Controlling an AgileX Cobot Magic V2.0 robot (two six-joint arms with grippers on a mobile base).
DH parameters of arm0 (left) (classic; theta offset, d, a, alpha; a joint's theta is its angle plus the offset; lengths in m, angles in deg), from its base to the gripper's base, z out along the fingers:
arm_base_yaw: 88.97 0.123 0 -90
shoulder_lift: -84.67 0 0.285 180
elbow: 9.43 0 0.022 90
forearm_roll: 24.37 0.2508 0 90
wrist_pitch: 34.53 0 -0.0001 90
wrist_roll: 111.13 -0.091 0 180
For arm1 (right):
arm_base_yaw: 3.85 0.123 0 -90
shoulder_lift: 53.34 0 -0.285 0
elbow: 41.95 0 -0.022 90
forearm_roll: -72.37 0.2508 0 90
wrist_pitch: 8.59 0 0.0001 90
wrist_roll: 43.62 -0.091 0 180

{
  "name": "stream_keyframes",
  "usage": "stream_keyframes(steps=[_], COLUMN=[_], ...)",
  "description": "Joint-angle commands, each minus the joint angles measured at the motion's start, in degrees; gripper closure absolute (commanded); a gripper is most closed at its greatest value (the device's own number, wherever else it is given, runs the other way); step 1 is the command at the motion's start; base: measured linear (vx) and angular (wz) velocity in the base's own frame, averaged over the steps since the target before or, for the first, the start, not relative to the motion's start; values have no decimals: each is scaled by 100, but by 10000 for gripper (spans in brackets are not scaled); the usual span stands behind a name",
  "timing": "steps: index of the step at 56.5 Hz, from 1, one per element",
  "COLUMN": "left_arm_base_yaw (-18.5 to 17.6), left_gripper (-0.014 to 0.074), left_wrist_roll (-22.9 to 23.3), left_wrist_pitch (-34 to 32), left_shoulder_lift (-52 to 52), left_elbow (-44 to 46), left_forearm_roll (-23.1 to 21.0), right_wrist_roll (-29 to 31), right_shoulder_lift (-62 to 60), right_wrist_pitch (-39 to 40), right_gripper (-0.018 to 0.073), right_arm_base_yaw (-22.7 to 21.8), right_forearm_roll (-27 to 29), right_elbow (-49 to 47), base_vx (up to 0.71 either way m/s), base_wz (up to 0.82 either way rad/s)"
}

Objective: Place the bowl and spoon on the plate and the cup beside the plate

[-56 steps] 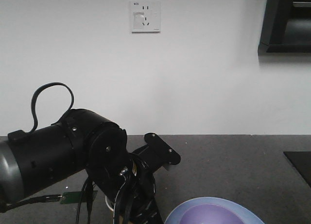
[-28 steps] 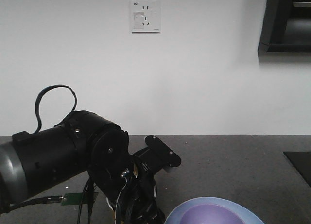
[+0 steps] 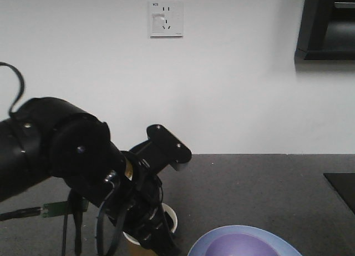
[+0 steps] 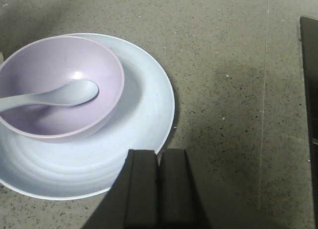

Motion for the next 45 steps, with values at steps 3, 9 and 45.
stream_keyframes(steps=[3,9,45], left_arm_base_yaw=[-2,-2,-2], left_gripper=[327,567,600], left_wrist_roll=[51,51,1599], left_wrist_pitch=[-228,-247,-4684], left_shoulder_lift=[-739,-1145,-5728], left_elbow=[143,138,-5889], left_forearm_roll=[51,323,395], right_wrist_roll=[-6,-6,1130], right_shoulder_lift=[-10,-10,-2287], right_wrist_pitch=[423,423,1692], right_gripper=[568,568,567], right_arm_base_yaw=[-7,-7,-7], right_forearm_roll=[7,7,845], right_elbow=[-146,-146,1063], base_vx=[0,0,0], base_wz=[0,0,0])
